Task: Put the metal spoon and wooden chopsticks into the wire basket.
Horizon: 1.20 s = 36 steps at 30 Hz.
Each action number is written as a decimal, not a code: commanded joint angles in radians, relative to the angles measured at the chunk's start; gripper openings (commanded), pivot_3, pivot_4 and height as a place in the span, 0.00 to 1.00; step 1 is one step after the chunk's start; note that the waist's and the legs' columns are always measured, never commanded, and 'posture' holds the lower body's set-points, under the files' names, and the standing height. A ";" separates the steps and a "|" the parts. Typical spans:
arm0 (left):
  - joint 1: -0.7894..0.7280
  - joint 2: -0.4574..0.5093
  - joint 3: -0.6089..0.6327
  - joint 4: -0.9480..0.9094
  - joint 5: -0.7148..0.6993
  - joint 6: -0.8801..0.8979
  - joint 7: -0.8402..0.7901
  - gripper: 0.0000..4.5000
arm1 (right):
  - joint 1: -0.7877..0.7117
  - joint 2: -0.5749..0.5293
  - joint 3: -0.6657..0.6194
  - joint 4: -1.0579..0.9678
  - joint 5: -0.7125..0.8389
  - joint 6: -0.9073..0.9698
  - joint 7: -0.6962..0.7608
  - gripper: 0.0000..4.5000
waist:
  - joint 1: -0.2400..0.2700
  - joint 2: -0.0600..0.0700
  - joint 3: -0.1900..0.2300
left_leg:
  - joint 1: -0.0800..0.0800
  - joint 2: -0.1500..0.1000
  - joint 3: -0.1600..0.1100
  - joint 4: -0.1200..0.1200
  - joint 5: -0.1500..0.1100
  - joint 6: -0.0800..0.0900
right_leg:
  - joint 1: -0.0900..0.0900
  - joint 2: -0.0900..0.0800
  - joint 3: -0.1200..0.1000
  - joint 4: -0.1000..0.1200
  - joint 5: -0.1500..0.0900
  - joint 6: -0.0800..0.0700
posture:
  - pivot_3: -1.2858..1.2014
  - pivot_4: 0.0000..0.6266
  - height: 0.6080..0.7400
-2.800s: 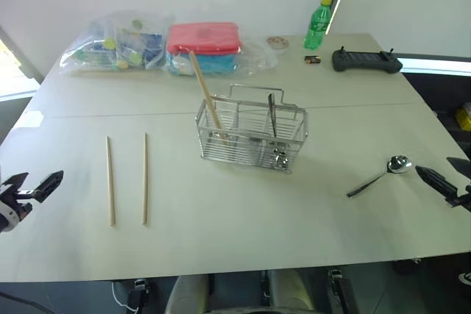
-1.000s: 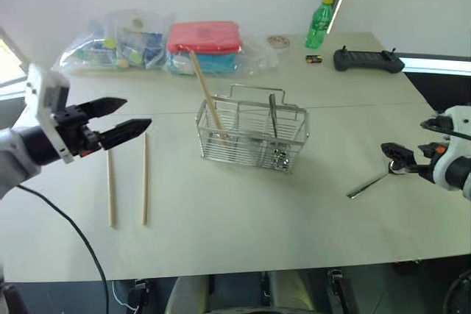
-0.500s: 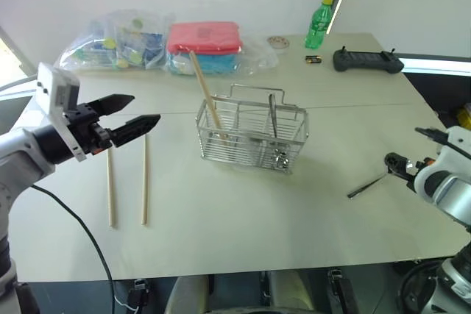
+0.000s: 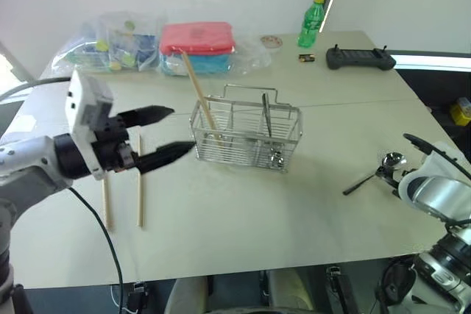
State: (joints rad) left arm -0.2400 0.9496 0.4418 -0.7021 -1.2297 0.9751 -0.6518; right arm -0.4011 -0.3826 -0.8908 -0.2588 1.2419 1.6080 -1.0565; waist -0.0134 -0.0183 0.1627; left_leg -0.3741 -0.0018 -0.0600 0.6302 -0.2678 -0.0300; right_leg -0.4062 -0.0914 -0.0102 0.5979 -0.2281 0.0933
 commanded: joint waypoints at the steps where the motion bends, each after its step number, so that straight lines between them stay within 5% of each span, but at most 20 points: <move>1: 0.004 0.036 -0.030 -0.037 -0.041 -0.013 -0.056 0.99 | -0.037 0.008 -0.008 -0.023 -0.009 0.006 -0.037 1.00 | 0.001 0.000 0.000 | 0.000 0.000 0.000 0.000 0.000 0.000 | 0.000 0.000 0.000 0.000 0.000 0.000 | 0.52 0.24 0.69; 13: -0.291 -0.033 -0.417 0.114 0.224 -0.113 -0.250 0.99 | -0.206 0.080 0.021 0.170 -0.321 -0.069 0.067 1.00 | 0.000 0.003 0.001 | -0.001 0.000 -0.001 0.000 0.000 0.000 | 0.000 0.004 0.003 -0.001 0.000 0.000 | 0.52 0.24 0.69; 25: -0.369 -0.079 -0.452 0.132 0.245 -0.087 -0.281 0.99 | -0.233 0.113 0.015 0.202 -0.596 -0.084 0.243 1.00 | -0.001 0.002 0.001 | -0.001 0.000 -0.001 0.000 -0.001 0.003 | 0.001 0.004 0.004 -0.001 0.000 0.001 | 0.52 0.24 0.69; 29: -0.354 -0.069 -0.459 0.122 0.259 -0.093 -0.302 1.00 | -0.239 0.138 0.013 0.198 -0.677 -0.075 0.286 0.72 | -0.002 -0.001 -0.001 | -0.001 0.000 -0.002 0.001 -0.001 0.003 | 0.002 0.004 0.004 -0.001 0.000 0.001 | 0.52 0.24 0.69; 32: -0.358 -0.073 -0.456 0.123 0.261 -0.090 -0.304 1.00 | -0.248 0.150 0.011 0.195 -0.734 -0.067 0.319 0.35 | -0.006 -0.002 -0.001 | 0.000 0.000 -0.002 0.002 -0.001 0.003 | 0.002 0.004 0.004 -0.001 0.000 0.001 | 0.52 0.24 0.69; 36: -0.370 -0.084 -0.447 0.130 0.252 -0.086 -0.299 1.00 | -0.269 0.164 0.019 0.200 -0.798 -0.071 0.367 0.01 | -0.007 -0.002 -0.001 | 0.001 0.001 -0.002 0.001 -0.001 0.003 | 0.001 0.006 0.004 -0.001 0.000 0.001 | 0.52 0.24 0.69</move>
State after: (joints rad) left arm -0.5925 0.8643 -0.0236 -0.5609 -0.9713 0.8902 -0.9523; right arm -0.6690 -0.2428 -0.8689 -0.0771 0.4691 1.5227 -0.7209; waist -0.0208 -0.0200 0.1618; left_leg -0.3736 -0.0001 -0.0620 0.6311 -0.2690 -0.0274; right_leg -0.4050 -0.0851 -0.0066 0.5974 -0.2284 0.0938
